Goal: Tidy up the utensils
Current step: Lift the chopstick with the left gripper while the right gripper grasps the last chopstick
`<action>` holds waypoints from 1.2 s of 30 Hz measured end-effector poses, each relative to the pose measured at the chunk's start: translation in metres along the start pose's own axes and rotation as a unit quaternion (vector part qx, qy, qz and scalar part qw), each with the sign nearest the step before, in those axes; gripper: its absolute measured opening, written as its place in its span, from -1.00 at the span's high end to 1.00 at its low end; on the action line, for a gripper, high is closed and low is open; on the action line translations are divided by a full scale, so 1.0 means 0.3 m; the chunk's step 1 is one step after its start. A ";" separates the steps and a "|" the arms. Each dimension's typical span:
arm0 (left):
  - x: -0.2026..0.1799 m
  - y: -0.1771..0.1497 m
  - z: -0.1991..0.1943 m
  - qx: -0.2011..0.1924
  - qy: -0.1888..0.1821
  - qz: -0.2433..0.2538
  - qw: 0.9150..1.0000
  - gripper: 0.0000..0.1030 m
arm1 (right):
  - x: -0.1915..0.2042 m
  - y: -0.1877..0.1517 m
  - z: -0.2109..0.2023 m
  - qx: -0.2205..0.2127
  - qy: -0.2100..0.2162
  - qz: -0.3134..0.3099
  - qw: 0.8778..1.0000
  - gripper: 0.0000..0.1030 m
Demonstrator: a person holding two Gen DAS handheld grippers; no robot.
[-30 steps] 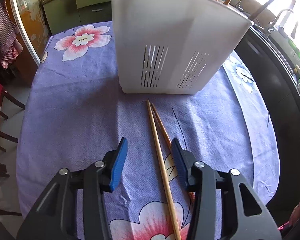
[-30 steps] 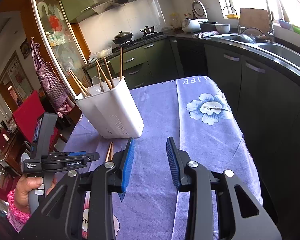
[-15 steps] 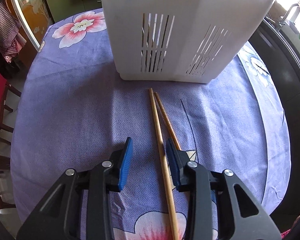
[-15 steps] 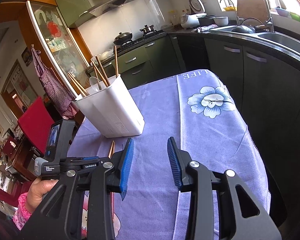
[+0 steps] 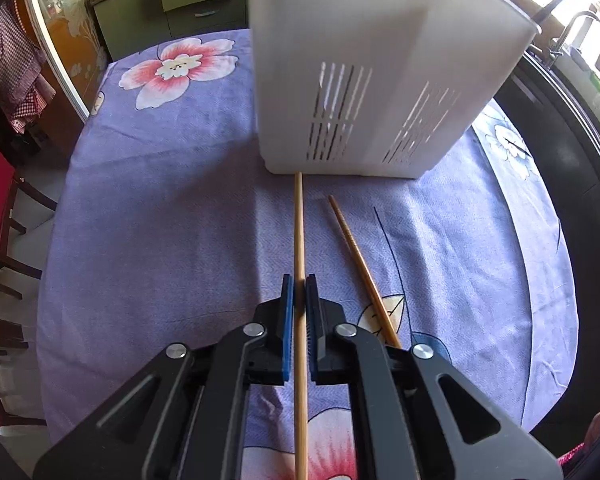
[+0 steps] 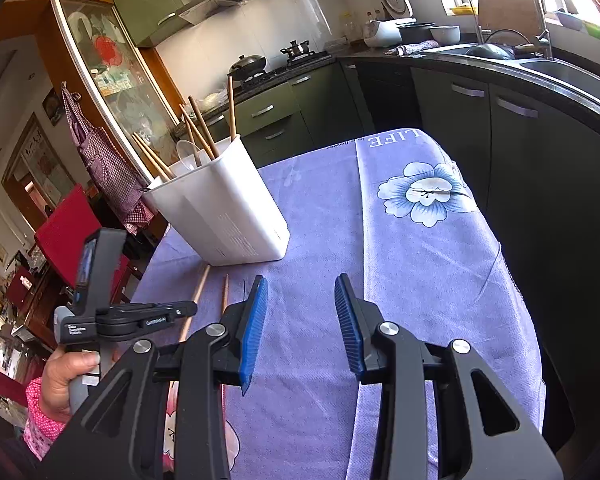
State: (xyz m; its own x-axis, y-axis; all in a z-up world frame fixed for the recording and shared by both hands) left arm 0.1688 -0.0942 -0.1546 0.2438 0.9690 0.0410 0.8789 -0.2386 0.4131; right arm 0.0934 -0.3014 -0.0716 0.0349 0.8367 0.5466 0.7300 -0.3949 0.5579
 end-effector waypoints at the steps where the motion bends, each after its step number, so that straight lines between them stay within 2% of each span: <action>1: 0.011 -0.004 -0.027 -0.009 0.001 0.001 1.000 0.89 | 0.001 -0.002 0.005 0.001 -0.002 -0.002 1.000 0.26; 4: 0.066 -0.017 -0.108 -0.036 0.003 -0.004 0.999 0.89 | 0.022 -0.018 0.041 0.016 -0.016 -0.026 0.999 0.15; 11: 0.164 -0.068 -0.282 -0.100 0.012 -0.014 0.995 0.89 | 0.122 -0.089 0.240 0.068 -0.032 -0.080 0.994 0.15; 15: 0.178 -0.090 -0.329 -0.120 0.012 -0.007 0.993 0.89 | 0.207 -0.144 0.389 0.106 -0.037 -0.124 0.986 0.42; 19: 0.187 -0.107 -0.361 -0.138 0.014 -0.005 0.990 0.89 | 0.308 -0.221 0.514 0.134 -0.048 -0.180 0.973 0.49; 22: 0.188 -0.118 -0.373 -0.143 0.010 -0.005 0.990 0.89 | 0.348 -0.255 0.593 0.143 -0.070 -0.206 0.965 0.52; 25: 0.192 -0.124 -0.379 -0.146 0.007 -0.004 0.989 0.89 | 0.363 -0.258 0.638 0.146 -0.079 -0.207 0.964 0.52; 28: 0.194 -0.127 -0.379 -0.148 0.005 -0.004 0.989 0.89 | 0.377 -0.259 0.661 0.149 -0.081 -0.210 0.963 0.53; 30: 0.197 -0.128 -0.375 -0.147 0.003 -0.005 0.989 0.89 | 0.385 -0.262 0.676 0.155 -0.085 -0.215 0.960 0.62; 36: 0.195 -0.130 -0.355 -0.141 -0.004 -0.005 0.990 0.89 | 0.415 -0.260 0.695 0.158 -0.091 -0.231 0.956 0.63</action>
State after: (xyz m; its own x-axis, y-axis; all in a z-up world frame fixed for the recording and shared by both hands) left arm 0.1052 -0.0213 -0.0714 0.2395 0.9704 0.0297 0.7319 -0.2006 0.6512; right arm 0.1830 -0.0873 -0.1772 -0.2438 0.9574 0.1547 0.8652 0.1426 0.4807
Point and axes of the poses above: each gripper's, at about its wrist camera, not at the fingertips, and z roughly the way its jaws point, x to its left, y to its top, the point moved 4 cm from there along z, roughly the way its jaws point, and after that the axes turned 15 degrees about z, right-handed, at the moved point
